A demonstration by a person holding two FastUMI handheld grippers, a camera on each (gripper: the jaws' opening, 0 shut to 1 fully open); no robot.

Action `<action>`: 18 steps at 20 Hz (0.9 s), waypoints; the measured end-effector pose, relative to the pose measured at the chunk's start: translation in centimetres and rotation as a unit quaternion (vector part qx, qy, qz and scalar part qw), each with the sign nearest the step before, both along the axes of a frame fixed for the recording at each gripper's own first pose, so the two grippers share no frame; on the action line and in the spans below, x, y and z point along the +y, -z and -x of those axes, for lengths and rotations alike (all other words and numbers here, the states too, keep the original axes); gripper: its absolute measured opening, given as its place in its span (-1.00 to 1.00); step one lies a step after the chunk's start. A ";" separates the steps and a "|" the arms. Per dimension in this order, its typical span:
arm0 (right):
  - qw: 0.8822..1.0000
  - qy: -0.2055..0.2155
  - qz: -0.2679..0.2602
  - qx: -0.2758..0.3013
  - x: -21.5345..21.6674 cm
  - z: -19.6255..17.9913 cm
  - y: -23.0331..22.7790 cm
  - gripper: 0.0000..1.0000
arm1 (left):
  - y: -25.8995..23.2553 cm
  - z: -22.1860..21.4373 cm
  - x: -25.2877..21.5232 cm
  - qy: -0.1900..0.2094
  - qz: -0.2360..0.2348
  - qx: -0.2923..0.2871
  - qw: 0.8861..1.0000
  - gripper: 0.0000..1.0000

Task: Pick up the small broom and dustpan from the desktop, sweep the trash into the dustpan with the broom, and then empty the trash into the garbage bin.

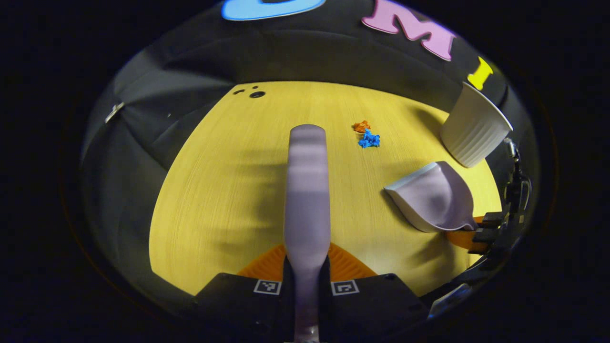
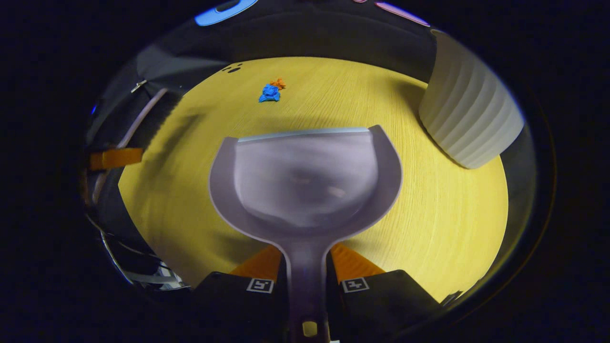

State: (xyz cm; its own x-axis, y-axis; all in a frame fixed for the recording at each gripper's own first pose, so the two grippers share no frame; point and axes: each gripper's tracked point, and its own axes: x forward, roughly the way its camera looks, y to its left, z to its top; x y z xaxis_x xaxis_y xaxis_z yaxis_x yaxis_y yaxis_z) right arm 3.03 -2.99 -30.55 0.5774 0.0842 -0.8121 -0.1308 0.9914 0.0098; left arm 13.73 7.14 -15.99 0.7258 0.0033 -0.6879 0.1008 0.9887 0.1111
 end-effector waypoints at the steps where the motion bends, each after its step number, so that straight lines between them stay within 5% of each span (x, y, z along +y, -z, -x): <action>1: 1.000 -0.005 0.004 0.001 -0.4 0.1 -0.2 -0.27 | -0.1 -1.5 0.0 0.013 -0.012 0.003 1.000 -0.55; 10: 0.998 -0.058 0.017 0.006 -2.7 0.3 -2.6 -0.27 | -1.2 -15.0 -3.1 0.097 -0.086 0.034 0.991 -0.53; 18: 0.997 -0.063 0.019 0.031 -3.6 0.8 -1.9 -0.27 | 0.5 -20.4 -6.5 0.230 -0.187 0.068 0.953 -0.48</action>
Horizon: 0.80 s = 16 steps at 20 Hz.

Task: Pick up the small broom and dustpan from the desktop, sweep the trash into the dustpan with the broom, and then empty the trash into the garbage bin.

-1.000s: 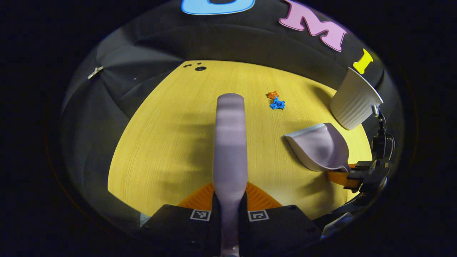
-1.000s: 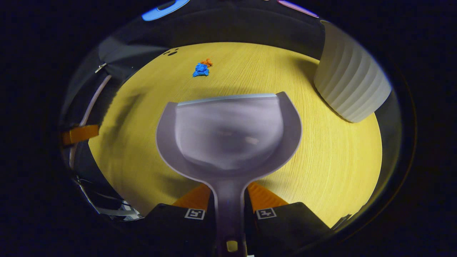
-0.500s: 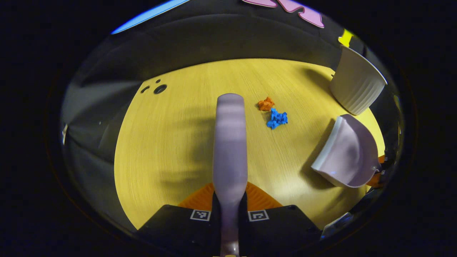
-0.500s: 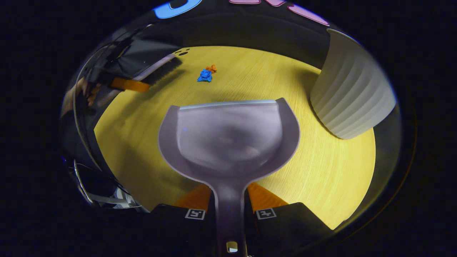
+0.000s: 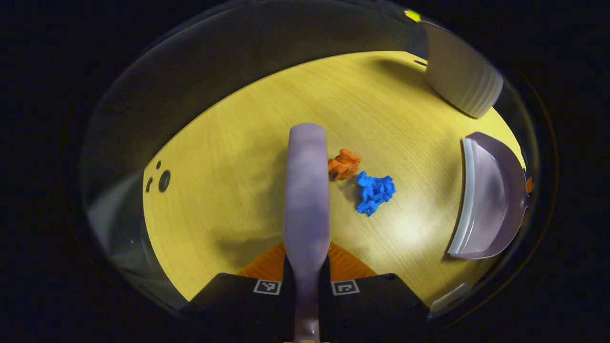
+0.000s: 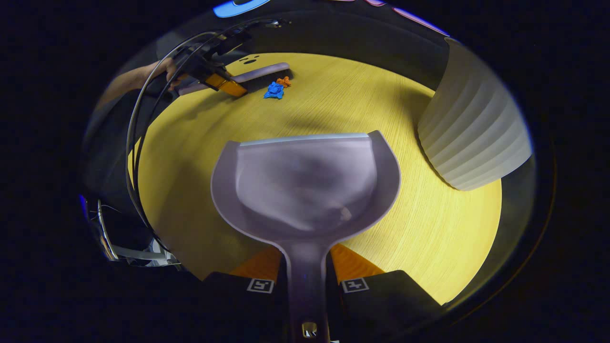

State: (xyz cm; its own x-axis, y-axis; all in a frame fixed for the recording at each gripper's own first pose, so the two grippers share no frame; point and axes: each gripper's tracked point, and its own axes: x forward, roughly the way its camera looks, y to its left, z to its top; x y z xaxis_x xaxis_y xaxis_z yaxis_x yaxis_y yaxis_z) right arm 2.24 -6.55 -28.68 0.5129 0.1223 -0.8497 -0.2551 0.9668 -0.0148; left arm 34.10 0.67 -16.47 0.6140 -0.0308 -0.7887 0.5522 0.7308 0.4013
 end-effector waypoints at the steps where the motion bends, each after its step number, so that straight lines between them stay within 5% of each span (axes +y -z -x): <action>1: 1.000 -0.001 0.001 0.000 0.0 -0.1 0.0 -0.27 | 0.0 0.0 -0.7 0.018 -0.005 0.005 1.000 -0.48; 8: 1.000 -0.028 0.007 -0.003 -0.2 -0.6 1.2 -0.27 | 2.2 4.4 -6.9 0.128 0.010 0.077 0.989 -0.51; 16: 0.999 -0.037 0.016 -0.015 -0.8 -0.5 1.3 -0.27 | 5.3 13.2 -14.2 0.229 0.010 0.161 0.960 -0.51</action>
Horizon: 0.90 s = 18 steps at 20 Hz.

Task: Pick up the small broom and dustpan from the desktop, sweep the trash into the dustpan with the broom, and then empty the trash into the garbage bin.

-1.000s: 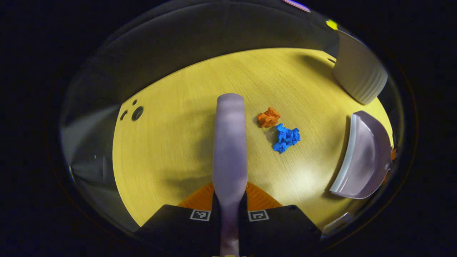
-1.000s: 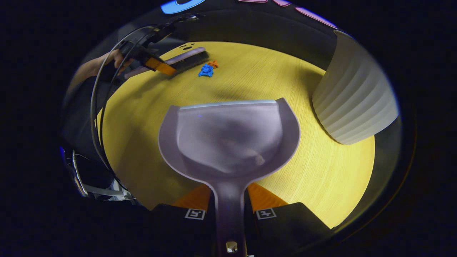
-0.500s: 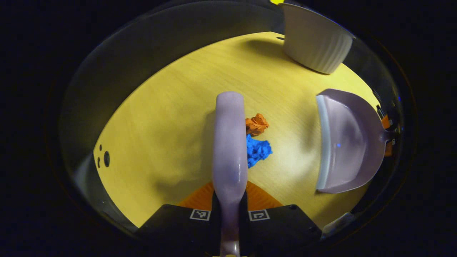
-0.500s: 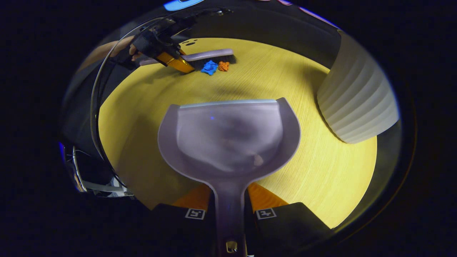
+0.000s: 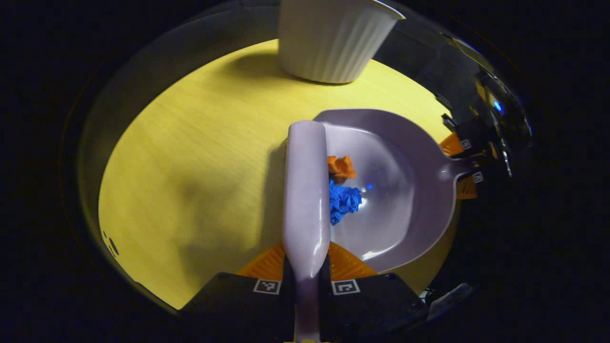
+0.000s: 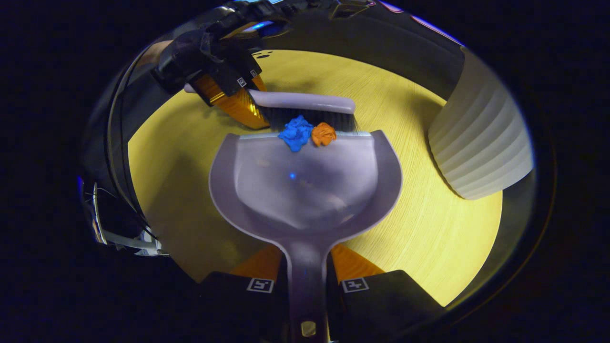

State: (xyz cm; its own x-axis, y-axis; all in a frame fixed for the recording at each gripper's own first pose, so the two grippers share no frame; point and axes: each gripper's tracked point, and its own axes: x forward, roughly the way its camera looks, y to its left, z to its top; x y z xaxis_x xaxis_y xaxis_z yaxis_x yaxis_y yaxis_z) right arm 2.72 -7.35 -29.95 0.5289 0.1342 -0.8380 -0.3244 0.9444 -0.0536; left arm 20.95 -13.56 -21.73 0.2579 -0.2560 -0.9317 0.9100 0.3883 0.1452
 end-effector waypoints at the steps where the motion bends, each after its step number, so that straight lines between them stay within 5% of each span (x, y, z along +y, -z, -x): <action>1: 1.000 0.003 -0.001 0.000 -0.1 0.0 0.0 -0.27 | -0.1 0.6 -0.3 -0.001 0.002 0.005 1.000 -0.51; 4: 1.000 0.011 -0.007 -0.008 0.3 -0.1 0.2 -0.27 | 0.0 3.1 -0.8 -0.026 0.028 0.040 0.998 -0.51; 10: 0.999 0.035 -0.027 -0.016 0.3 0.0 0.3 -0.27 | -0.3 5.6 -0.3 -0.105 0.085 0.003 0.991 -0.51; 18: 0.998 0.049 -0.023 -0.025 -0.3 -0.1 0.3 -0.27 | -2.9 6.0 2.3 -0.216 0.190 -0.065 0.956 -0.51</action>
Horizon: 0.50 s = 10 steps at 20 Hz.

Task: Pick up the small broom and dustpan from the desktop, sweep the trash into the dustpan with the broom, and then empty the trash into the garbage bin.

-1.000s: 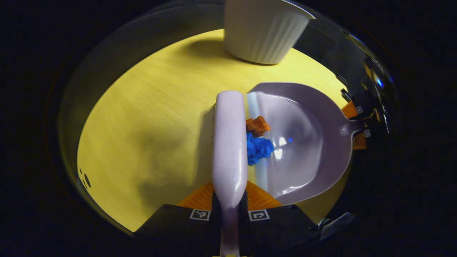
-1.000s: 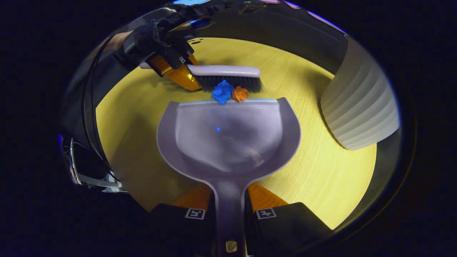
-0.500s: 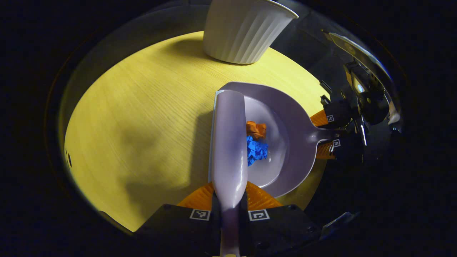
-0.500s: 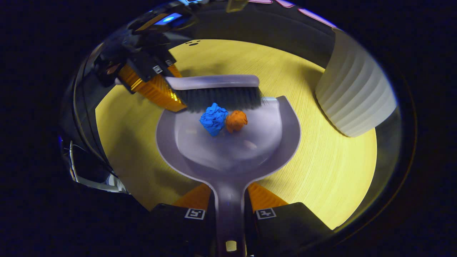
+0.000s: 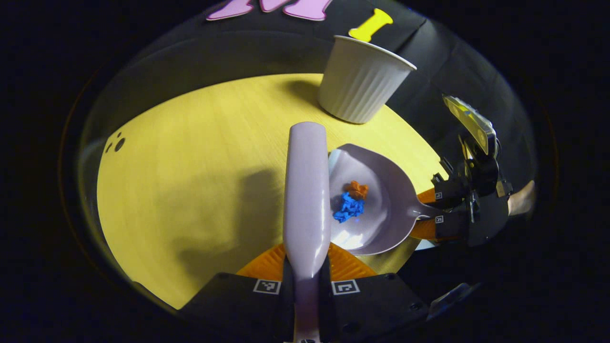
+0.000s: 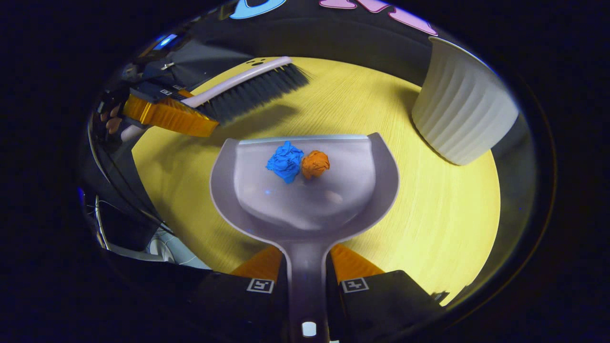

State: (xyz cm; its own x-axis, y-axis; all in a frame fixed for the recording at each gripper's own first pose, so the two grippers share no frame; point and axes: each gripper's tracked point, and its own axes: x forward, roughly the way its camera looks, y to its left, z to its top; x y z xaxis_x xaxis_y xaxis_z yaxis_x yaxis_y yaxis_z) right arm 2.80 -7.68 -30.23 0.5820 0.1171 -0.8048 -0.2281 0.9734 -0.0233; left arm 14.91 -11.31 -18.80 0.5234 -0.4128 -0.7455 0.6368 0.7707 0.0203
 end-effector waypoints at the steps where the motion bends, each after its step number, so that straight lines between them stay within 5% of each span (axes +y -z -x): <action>1: 1.000 0.007 0.002 -0.005 -0.1 -0.2 0.1 -0.27 | 0.0 0.3 0.4 -0.010 0.014 -0.008 1.000 -0.51; 10: 0.995 0.085 0.003 -0.050 0.2 1.9 -8.0 -0.27 | 5.0 2.4 6.4 -0.078 0.108 -0.030 0.991 -0.51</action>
State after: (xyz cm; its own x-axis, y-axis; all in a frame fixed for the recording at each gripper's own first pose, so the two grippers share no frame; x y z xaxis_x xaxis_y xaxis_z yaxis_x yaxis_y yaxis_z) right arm 0.91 -7.48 -22.20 0.6700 0.0042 -0.7424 -0.0555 0.9975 -0.0444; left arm 12.50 -4.88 -23.80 0.6347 -0.4697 -0.6136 0.5115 0.8506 -0.1220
